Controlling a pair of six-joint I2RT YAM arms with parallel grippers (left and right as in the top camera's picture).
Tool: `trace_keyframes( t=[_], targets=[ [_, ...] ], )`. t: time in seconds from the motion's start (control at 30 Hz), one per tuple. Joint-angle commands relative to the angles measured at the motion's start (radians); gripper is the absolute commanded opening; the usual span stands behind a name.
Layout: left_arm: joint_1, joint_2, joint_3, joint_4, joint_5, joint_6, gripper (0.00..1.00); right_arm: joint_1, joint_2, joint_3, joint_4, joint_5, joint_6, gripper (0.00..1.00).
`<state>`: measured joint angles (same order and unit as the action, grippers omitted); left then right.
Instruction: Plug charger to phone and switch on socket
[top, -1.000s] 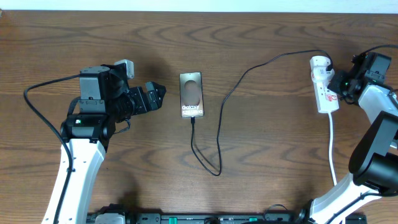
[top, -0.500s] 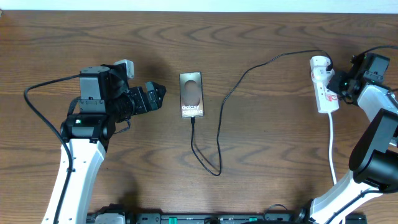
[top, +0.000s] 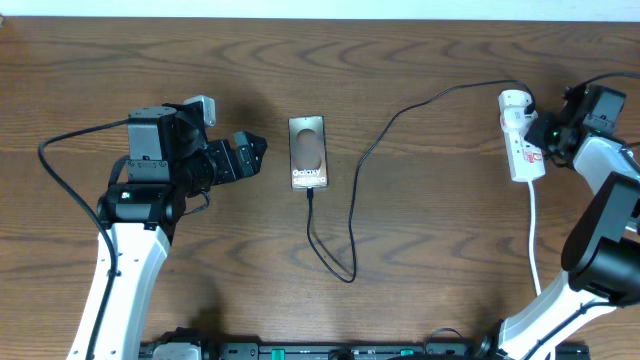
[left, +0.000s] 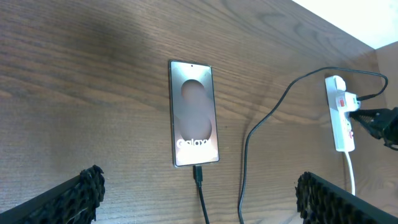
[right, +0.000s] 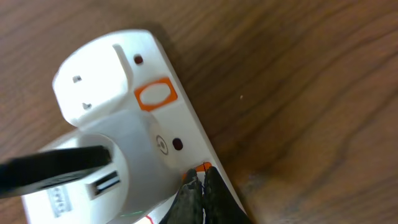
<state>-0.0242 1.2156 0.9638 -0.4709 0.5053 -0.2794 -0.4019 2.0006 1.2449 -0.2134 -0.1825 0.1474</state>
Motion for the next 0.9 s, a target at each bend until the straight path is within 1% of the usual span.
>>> trace_keyframes(
  t=[0.0,0.23,0.7,0.87],
  targets=[
    [-0.002,-0.006,0.003,-0.004,-0.010,0.021,1.00,-0.002,0.038,0.011,0.007,-0.031,-0.015,0.01],
    [-0.002,-0.006,0.003,-0.003,-0.010,0.021,1.00,-0.002,0.047,0.011,0.012,-0.038,-0.015,0.01],
    [-0.002,-0.006,0.003,-0.004,-0.010,0.025,1.00,-0.001,0.047,0.011,0.016,-0.167,-0.030,0.01],
    [-0.002,-0.006,0.003,-0.004,-0.010,0.025,1.00,0.011,0.047,0.011,0.000,-0.168,-0.033,0.01]
  ],
)
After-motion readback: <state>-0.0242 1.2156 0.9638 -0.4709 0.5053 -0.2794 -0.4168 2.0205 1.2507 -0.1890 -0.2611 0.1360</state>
